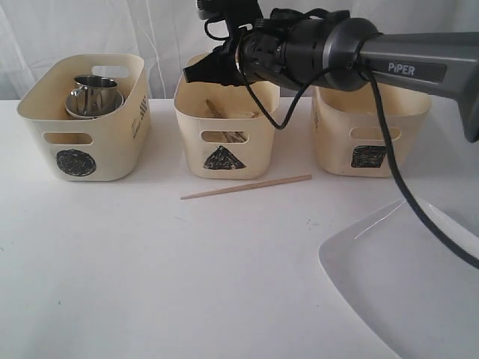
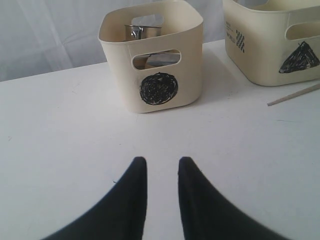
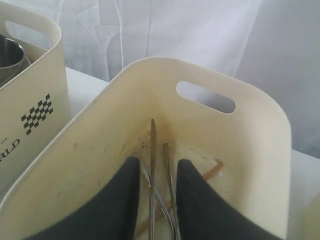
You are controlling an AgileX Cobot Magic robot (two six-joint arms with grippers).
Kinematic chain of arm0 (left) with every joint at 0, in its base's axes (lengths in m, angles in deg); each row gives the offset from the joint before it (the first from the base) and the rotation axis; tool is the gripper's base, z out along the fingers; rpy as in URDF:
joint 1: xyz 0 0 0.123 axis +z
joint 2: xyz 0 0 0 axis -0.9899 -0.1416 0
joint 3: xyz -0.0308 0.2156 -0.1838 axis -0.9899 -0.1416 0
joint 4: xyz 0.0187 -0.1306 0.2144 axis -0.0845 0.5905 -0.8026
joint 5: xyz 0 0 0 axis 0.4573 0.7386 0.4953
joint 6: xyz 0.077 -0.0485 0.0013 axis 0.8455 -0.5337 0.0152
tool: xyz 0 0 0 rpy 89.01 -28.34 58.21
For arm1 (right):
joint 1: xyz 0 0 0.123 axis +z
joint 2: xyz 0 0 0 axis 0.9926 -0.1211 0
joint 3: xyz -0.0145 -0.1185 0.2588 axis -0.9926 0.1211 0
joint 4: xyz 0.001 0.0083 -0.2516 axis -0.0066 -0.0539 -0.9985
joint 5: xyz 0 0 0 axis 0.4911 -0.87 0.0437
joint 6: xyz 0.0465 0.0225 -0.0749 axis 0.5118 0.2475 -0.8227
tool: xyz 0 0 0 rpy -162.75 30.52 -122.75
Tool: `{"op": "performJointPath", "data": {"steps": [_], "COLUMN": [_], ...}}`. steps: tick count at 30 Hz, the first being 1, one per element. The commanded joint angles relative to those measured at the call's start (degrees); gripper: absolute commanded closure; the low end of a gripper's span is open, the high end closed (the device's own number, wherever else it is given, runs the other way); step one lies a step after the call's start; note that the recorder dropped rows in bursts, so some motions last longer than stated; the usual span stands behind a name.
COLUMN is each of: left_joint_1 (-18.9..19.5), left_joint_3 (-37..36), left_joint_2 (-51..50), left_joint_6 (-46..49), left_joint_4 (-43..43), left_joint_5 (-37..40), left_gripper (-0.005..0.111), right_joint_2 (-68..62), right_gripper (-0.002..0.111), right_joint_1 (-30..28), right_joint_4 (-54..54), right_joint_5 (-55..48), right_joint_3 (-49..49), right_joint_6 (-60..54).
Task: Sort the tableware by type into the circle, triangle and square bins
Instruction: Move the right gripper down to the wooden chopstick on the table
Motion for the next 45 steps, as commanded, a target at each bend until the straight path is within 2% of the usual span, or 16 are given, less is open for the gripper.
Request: {"op": "performJointPath", "data": {"steps": [1, 6, 11, 15, 22, 25, 34, 40, 45], "left_joint_1": [0.0, 0.0, 0.0, 0.0, 0.0, 0.0, 0.0, 0.0, 0.0], "left_joint_3": [-0.1, -0.1, -0.1, -0.1, -0.1, -0.1, -0.1, -0.1, -0.1], "left_joint_2": [0.4, 0.4, 0.4, 0.4, 0.4, 0.4, 0.4, 0.4, 0.4], "left_joint_6": [-0.5, -0.5, -0.5, -0.5, -0.5, -0.5, -0.5, -0.5, -0.5], "left_joint_4": [0.1, 0.1, 0.1, 0.1, 0.1, 0.1, 0.1, 0.1, 0.1], "left_joint_5": [0.0, 0.0, 0.0, 0.0, 0.0, 0.0, 0.0, 0.0, 0.0], "left_gripper": [0.078, 0.078, 0.078, 0.078, 0.078, 0.078, 0.078, 0.078, 0.078], "right_joint_2": [1.0, 5.5, 12.0, 15.9, 17.1, 17.1, 16.5, 12.1, 7.7], "right_gripper": [0.082, 0.082, 0.083, 0.083, 0.083, 0.083, 0.081, 0.058, 0.056], "right_joint_1": [-0.4, 1.0, 3.0, 3.7, 4.0, 4.0, 3.9, 3.5, 3.3], "right_joint_4": [-0.4, 1.6, 15.6, 22.9, 34.2, 35.1, 27.6, 25.1, 25.4], "right_joint_5": [-4.0, -21.9, -27.6, -31.7, -45.3, -44.3, -36.3, -31.9, -30.0], "right_joint_3": [-0.3, -0.3, 2.4, 5.7, 12.9, 15.9, 19.5, 19.5, 19.3], "right_joint_6": [0.4, -2.0, -27.2, -37.8, -63.9, -66.4, -66.8, -72.8, -80.2]}}
